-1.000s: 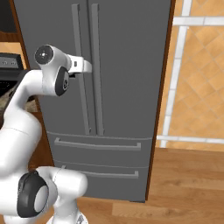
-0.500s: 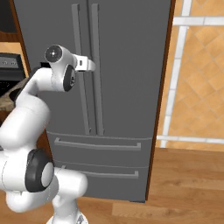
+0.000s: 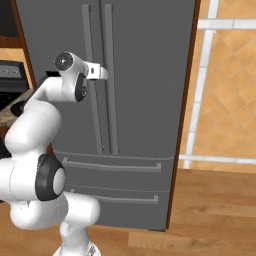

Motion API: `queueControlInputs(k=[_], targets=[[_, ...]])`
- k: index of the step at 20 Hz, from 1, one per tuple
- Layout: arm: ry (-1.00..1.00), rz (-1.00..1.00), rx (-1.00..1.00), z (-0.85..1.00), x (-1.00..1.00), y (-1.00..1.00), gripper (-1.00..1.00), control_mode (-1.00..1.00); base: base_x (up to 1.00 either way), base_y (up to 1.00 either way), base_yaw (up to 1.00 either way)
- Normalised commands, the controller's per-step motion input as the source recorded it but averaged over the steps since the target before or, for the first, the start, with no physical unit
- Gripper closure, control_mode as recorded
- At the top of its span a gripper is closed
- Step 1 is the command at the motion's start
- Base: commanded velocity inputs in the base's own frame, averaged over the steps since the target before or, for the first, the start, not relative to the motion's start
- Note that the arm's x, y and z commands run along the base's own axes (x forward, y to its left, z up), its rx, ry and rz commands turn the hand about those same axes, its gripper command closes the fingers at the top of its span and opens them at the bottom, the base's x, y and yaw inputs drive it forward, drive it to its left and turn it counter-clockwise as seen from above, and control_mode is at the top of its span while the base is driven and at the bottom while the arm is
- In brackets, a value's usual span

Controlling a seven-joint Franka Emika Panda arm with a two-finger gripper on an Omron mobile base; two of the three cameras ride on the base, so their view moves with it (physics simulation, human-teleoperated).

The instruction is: Grab a lemon wedge from the fridge and one ice cube from the ice bowl, and put them in the glass of lemonade.

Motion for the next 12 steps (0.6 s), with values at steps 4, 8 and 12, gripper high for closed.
queueControlInputs(k=[4, 8, 12], targets=[[0.00, 0.00, 0.00, -0.08, 0.59, 0.00, -1.00, -1.00, 0.00, 0.00, 0.00], [0.00, 0.00, 0.00, -0.08, 0.46, 0.00, -1.00, -1.00, 0.00, 0.00, 0.00], [0.00, 0.00, 0.00, -0.12, 0.47, 0.00, -1.00, -1.00, 0.00, 0.00, 0.00]])
